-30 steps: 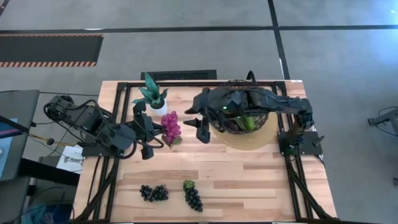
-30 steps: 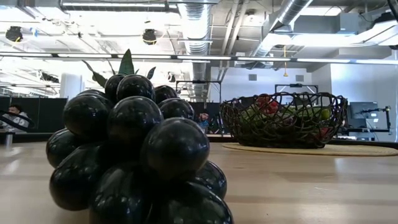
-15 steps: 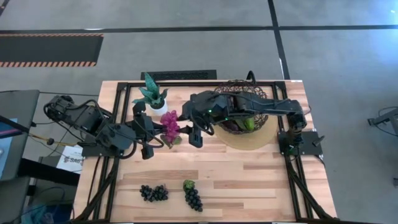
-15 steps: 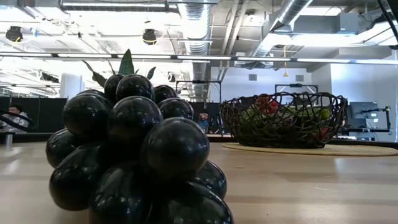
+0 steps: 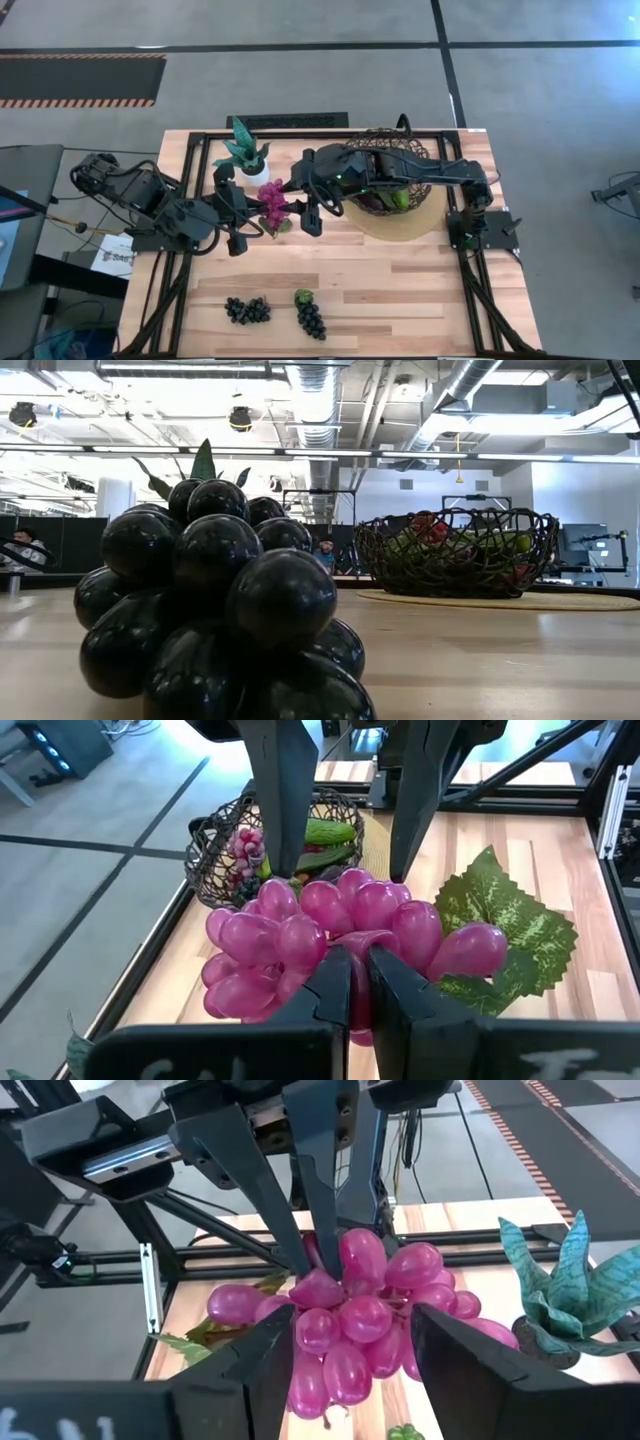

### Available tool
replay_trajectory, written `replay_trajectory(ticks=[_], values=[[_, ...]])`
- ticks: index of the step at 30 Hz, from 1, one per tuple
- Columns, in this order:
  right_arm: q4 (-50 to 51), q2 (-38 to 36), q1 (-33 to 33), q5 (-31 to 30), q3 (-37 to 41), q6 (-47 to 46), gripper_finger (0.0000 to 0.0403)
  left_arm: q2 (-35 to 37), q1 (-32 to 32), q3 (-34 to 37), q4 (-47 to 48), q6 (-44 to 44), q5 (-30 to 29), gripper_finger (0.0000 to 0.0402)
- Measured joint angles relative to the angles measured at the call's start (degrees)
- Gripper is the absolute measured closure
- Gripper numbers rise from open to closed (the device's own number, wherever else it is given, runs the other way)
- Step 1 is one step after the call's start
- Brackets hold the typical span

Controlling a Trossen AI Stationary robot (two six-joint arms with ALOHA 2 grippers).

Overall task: Build produce basket
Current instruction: Put the purple grapes into the black wire basket

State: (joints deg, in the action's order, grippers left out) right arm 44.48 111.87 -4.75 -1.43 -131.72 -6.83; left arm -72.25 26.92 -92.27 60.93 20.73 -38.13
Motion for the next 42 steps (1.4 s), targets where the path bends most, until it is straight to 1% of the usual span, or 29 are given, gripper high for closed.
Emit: replay_trajectory(ticks=[7,22,27,30,42], values=[[-0.3,0.1,0.4,-0.2,2.7,0.0,0.0184,0.0,0.0,0.0,0.2,0.0,0.3,0.0401],[-2.4,0.0,1.4,-0.4,2.6,1.7,0.0185,0.0,0.0,0.0,0.0,0.1,0.2,0.0401],[-7.0,1.5,1.6,0.0,2.7,3.0,0.0185,0.0,0.0,0.0,0.7,0.1,0.5,0.0401],[-10.7,1.7,1.7,0.2,2.5,3.2,0.0185,0.0,0.0,0.0,-0.5,0.3,0.3,0.0401],[-10.3,1.9,1.7,0.2,2.6,3.9,0.0185,0.0,0.0,0.0,0.1,0.3,0.2,0.0402]])
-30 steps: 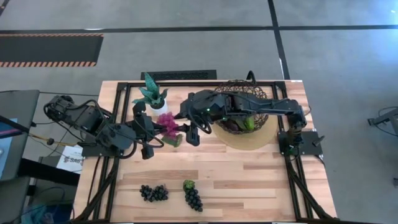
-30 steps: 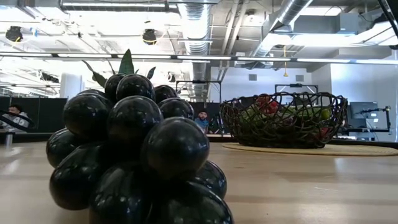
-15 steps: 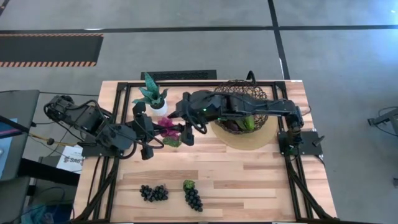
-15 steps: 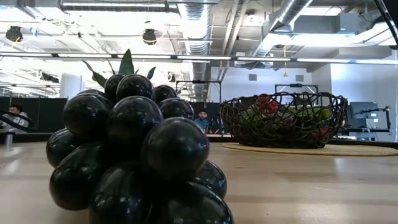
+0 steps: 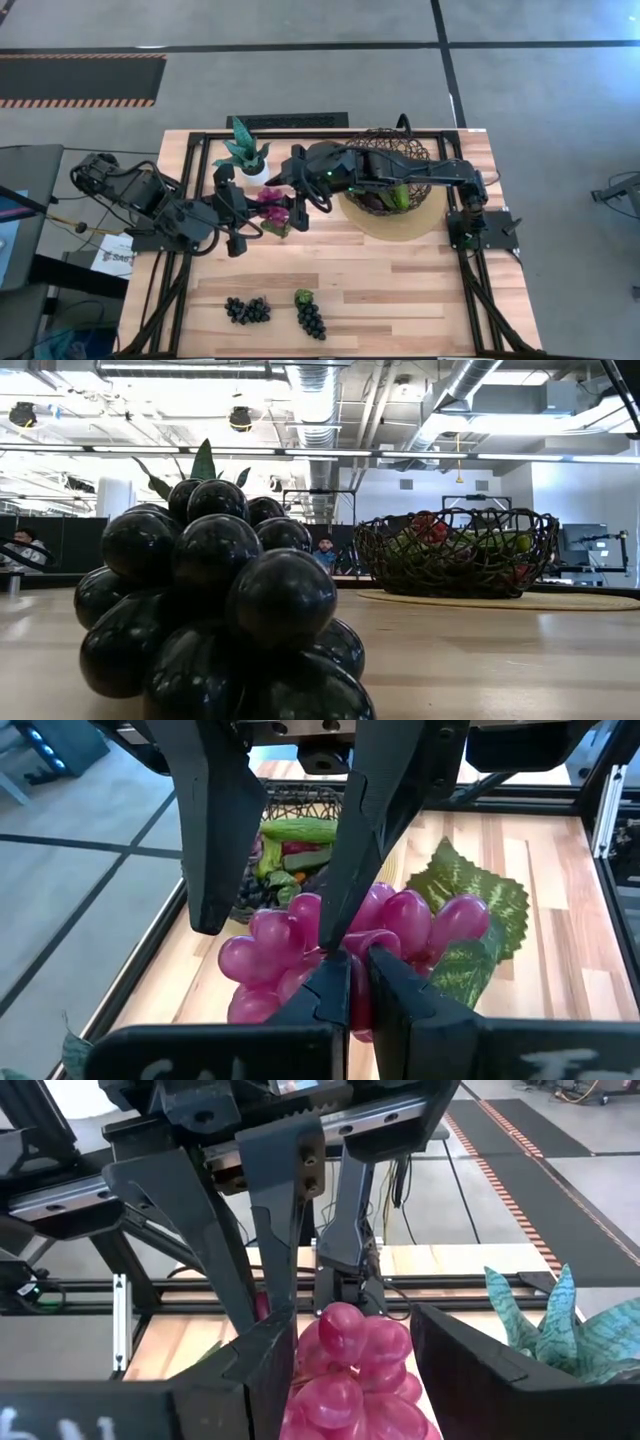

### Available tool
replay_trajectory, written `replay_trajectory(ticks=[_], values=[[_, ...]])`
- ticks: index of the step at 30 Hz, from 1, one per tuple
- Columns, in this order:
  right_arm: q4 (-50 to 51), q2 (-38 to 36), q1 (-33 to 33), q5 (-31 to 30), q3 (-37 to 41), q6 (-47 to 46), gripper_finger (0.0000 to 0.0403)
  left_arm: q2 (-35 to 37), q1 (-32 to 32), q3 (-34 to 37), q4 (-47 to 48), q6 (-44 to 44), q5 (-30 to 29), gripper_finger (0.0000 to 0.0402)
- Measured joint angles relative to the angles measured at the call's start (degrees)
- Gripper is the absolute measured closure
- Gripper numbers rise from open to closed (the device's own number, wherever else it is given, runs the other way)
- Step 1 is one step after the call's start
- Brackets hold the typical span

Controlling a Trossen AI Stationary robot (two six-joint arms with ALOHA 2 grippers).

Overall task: Build produce basket
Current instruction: Put the purple grapes into the black wire basket

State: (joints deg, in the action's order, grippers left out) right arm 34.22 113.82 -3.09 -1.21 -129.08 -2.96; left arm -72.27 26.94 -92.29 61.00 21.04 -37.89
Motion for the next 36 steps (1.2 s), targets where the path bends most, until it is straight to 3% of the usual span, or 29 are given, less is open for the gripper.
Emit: replay_trajectory(ticks=[6,16,19,24,36], values=[[0.0,0.0,0.0,0.0,0.0,0.0,0.0192,0.0,0.0,0.0,0.1,-0.1,0.0,0.0402],[1.0,0.4,-0.2,0.2,0.0,0.0,0.0255,0.0,0.0,0.0,0.2,-0.4,0.0,0.0401],[1.5,1.4,-0.2,0.2,0.0,-0.4,0.0292,0.0,0.0,0.1,0.4,-0.3,0.2,0.0401],[1.6,2.4,-0.2,0.2,-0.1,0.2,0.0385,0.0,0.0,0.1,0.2,0.4,0.1,0.0401],[0.8,2.1,-0.2,-0.2,0.0,1.4,0.04,0.0,0.0,0.1,-0.1,0.5,1.4,0.0392]])
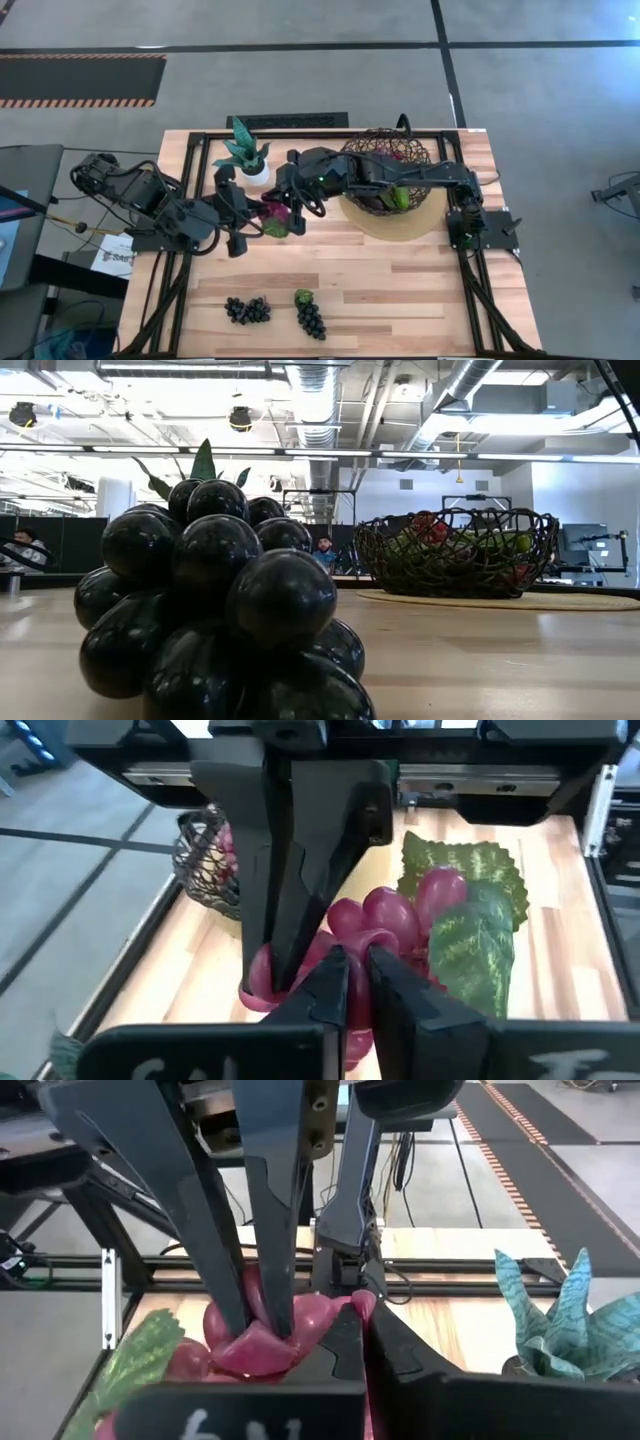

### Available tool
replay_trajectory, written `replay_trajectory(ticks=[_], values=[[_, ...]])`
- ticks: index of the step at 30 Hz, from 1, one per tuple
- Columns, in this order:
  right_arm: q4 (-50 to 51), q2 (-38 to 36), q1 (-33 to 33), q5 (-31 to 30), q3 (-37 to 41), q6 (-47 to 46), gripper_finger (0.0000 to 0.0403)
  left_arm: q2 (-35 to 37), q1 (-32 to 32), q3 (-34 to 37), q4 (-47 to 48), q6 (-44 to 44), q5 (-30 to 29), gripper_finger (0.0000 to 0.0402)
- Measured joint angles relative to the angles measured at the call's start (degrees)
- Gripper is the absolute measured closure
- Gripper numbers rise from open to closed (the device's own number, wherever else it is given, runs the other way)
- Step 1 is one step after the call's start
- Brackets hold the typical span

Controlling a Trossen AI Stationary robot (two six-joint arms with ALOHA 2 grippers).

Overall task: Build produce basket
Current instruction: Put the purple grapes into the black wire basket

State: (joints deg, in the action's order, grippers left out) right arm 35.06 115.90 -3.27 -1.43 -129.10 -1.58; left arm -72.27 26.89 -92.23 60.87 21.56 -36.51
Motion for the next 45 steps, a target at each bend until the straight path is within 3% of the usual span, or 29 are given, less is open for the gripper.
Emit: replay_trajectory(ticks=[5,15,20,25,33,35,40,45], values=[[1.6,0.0,-0.2,0.0,0.0,0.1,0.0401,0.0,0.0,0.0,0.9,0.8,4.5,0.0359],[7.2,-0.5,-0.5,-6.8,0.1,0.2,0.0402,0.0,0.0,0.0,1.1,2.1,4.6,0.0284],[15.1,-3.5,-0.5,-16.9,0.1,0.8,0.0402,0.1,0.0,0.0,3.5,5.1,5.6,0.0268],[27.2,-10.6,-1.3,-30.1,0.0,-2.8,0.0402,0.1,0.1,1.6,11.1,13.5,7.3,0.027],[52.9,-23.9,-6.4,-45.0,-0.1,-24.5,0.0402,-0.1,2.4,10.1,13.0,23.8,5.7,0.0278],[55.0,-26.0,-8.7,-47.9,0.5,-30.8,0.0402,0.0,2.7,12.1,10.9,25.4,4.3,0.0279],[54.6,-32.1,-13.1,-51.3,9.4,-36.9,0.0403,-0.1,2.8,15.9,7.2,30.1,-0.1,0.0279],[54.9,-41.7,-15.8,-51.7,29.8,-52.2,0.0403,-0.1,2.8,16.5,4.8,32.4,-2.4,0.0279]])
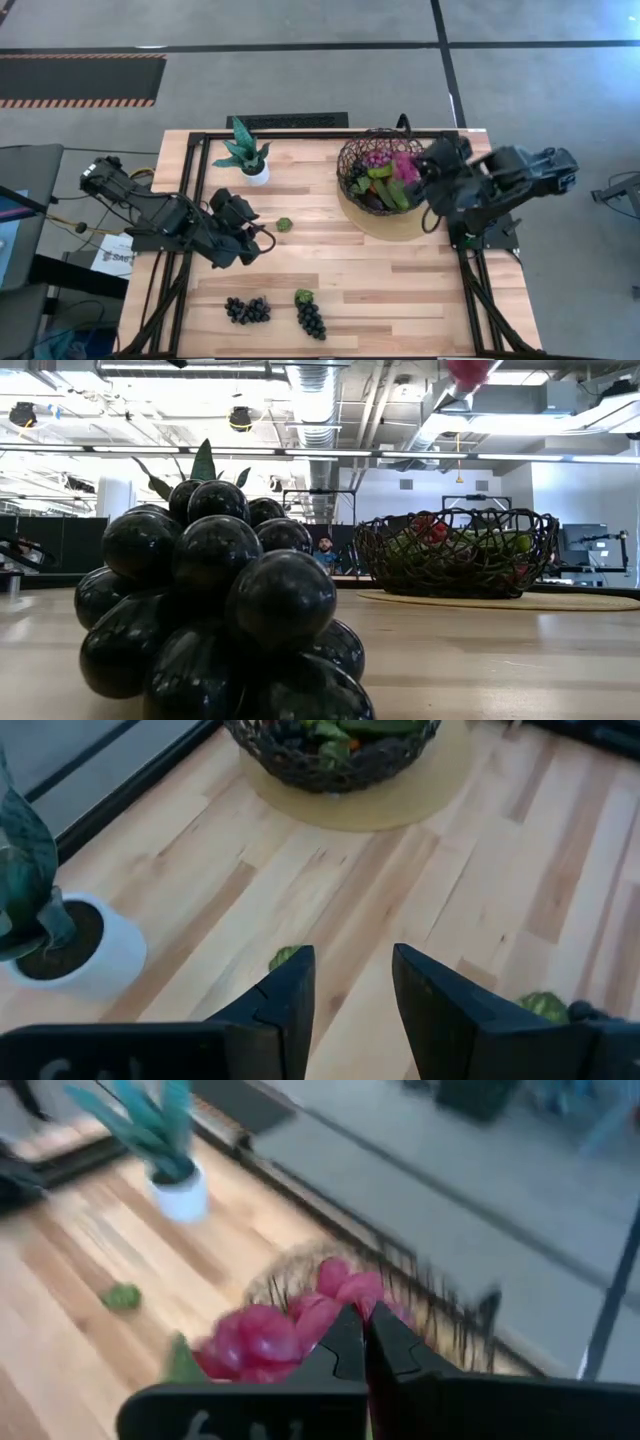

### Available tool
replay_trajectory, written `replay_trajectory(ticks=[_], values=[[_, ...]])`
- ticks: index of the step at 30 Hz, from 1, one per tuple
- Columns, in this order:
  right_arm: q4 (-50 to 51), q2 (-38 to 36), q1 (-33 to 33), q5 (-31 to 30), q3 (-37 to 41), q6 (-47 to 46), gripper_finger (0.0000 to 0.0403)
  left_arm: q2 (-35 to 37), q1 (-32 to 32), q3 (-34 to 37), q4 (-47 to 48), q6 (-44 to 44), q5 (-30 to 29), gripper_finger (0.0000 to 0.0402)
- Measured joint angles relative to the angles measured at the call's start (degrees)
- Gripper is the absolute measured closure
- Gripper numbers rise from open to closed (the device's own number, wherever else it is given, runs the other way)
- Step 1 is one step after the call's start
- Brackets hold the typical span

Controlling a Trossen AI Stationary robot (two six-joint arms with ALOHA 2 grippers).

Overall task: Build produce basket
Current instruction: Put the purple grapes into the black wire basket

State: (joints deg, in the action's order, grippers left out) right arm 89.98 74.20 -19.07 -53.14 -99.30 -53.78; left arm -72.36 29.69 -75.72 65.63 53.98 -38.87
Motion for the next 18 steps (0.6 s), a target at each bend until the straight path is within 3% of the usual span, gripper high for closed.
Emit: replay_trajectory(ticks=[5,8,13,18], values=[[-2.1,-9.2,-2.0,2.0,23.0,-20.7,0.0403,0.0,0.0,0.0,-1.0,0.4,-1.5,0.0279],[-8.7,-12.9,-2.9,2.4,34.1,-26.9,0.0403,0.0,-0.4,0.0,-1.1,1.3,-2.7,0.0279],[-21.5,-17.5,-2.2,2.6,44.7,-26.4,0.0403,0.0,-1.6,0.0,-1.1,1.8,-4.2,0.0279],[-28.5,-20.3,1.8,2.8,47.2,-18.7,0.0403,0.0,-3.9,0.0,-1.1,1.7,-4.3,0.0279]])
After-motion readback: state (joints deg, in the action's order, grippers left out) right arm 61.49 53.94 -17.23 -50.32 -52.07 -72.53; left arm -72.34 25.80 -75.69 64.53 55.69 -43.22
